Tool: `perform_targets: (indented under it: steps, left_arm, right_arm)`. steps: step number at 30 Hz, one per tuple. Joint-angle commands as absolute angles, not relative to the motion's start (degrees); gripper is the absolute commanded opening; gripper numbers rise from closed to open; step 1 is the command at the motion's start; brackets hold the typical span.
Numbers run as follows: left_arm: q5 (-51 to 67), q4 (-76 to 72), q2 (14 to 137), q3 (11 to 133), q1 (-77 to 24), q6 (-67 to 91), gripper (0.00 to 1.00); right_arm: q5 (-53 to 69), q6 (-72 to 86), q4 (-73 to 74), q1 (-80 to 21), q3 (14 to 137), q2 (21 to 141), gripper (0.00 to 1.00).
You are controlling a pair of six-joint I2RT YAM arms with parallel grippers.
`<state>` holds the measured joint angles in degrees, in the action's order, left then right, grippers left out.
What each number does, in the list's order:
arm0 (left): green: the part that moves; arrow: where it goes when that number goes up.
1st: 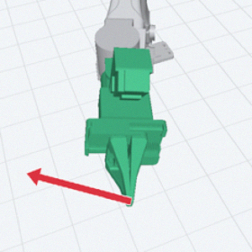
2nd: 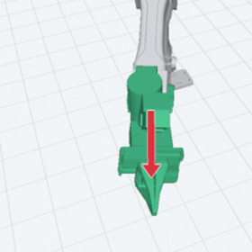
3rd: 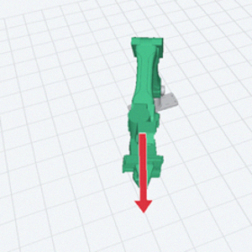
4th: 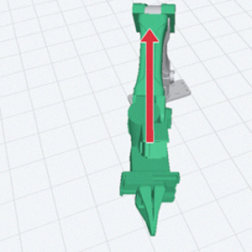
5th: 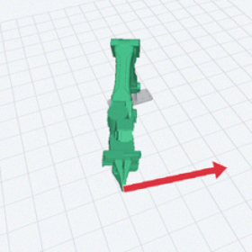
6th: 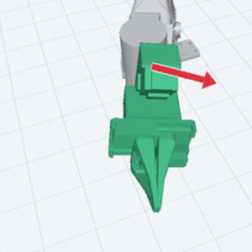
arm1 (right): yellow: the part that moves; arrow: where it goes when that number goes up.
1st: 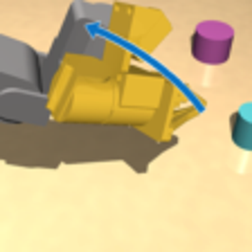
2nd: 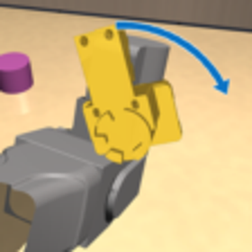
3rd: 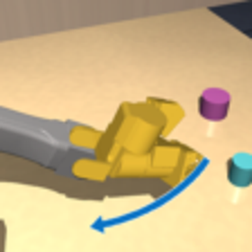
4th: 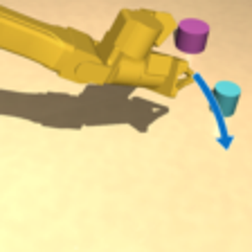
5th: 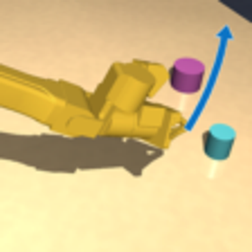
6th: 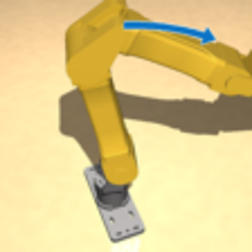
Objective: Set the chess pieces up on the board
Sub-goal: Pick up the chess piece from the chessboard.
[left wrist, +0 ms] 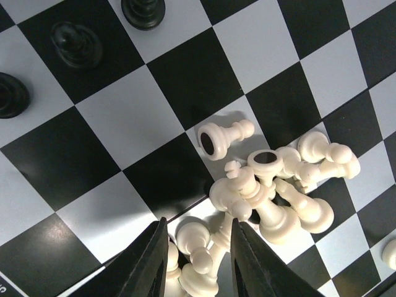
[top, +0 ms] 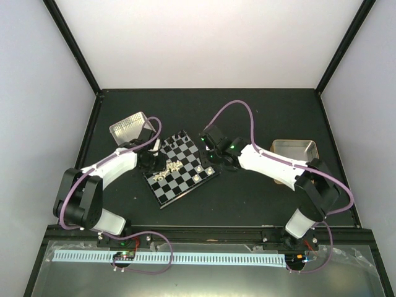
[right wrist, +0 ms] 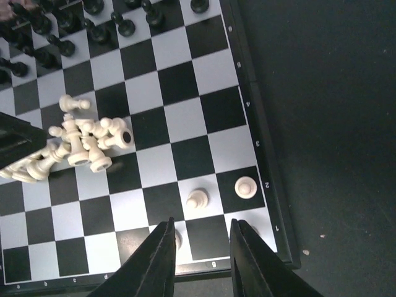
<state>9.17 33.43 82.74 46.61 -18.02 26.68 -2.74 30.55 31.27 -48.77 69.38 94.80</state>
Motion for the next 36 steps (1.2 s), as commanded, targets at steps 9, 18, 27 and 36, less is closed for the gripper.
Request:
perform_targets:
  steps: [9,18,27,36]
  left_arm:
    - [10.6,37.1,84.8,49.6,-18.5,25.3,0.2]
    - [10.2,37.2,85.5,50.5,-18.5,24.8,0.13]
    - [8.9,39.0,78.8,51.8,-18.5,24.9,0.07]
    - [18.0,37.2,76.8,54.0,-23.1,23.5,0.08]
  right_arm:
    - [-4.0,29.9,26.8,-47.5,66.7,92.3,0.25]
    - [-4.0,30.4,26.5,-47.4,66.3,91.5,0.25]
    - [-4.2,31.3,25.5,-47.4,65.0,89.1,0.24]
    - [-8.7,35.4,22.2,-47.3,59.7,84.2,0.24]
